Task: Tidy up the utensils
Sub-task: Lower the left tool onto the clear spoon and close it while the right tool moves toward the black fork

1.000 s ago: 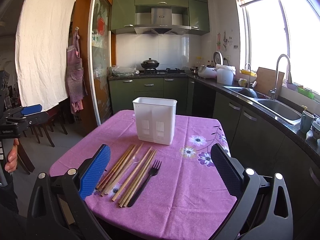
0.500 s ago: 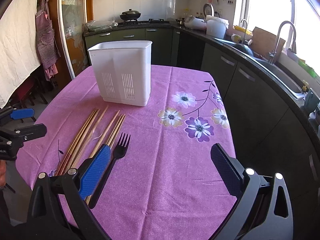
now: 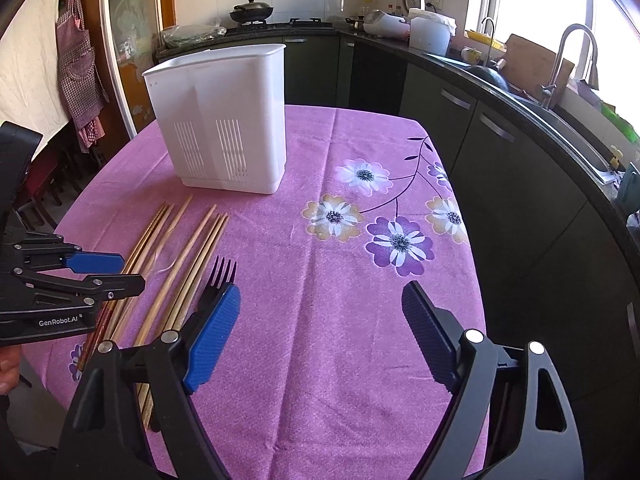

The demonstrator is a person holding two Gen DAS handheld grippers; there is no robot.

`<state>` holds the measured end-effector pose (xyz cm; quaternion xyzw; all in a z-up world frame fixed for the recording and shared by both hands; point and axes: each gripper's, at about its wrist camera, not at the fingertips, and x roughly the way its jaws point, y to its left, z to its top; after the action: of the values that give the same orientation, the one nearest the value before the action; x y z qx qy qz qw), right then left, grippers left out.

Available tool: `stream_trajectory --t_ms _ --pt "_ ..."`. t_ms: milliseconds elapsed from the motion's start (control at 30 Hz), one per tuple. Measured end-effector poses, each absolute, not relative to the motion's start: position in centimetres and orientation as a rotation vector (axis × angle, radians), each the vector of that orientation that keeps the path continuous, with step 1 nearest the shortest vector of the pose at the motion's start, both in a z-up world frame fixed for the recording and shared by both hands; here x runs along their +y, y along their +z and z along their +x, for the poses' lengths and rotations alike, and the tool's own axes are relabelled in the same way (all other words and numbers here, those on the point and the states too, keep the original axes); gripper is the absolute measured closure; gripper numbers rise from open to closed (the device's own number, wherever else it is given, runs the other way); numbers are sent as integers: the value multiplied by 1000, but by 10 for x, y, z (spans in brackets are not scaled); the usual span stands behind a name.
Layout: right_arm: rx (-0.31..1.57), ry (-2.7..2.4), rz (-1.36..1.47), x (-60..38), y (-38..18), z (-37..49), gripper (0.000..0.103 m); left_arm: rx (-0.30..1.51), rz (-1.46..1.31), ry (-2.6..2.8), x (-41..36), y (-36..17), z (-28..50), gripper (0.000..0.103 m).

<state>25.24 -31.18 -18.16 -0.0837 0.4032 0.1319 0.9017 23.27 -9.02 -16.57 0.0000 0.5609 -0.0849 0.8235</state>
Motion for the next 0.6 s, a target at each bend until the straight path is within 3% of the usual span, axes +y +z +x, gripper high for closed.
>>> stream_trajectory --t_ms 200,600 --pt "835 276 -169 -312 -184 252 21 1220 2 -187 -96 -175 241 88" --pt "840 287 -176 -307 -186 251 21 1255 35 -162 -97 -187 248 88"
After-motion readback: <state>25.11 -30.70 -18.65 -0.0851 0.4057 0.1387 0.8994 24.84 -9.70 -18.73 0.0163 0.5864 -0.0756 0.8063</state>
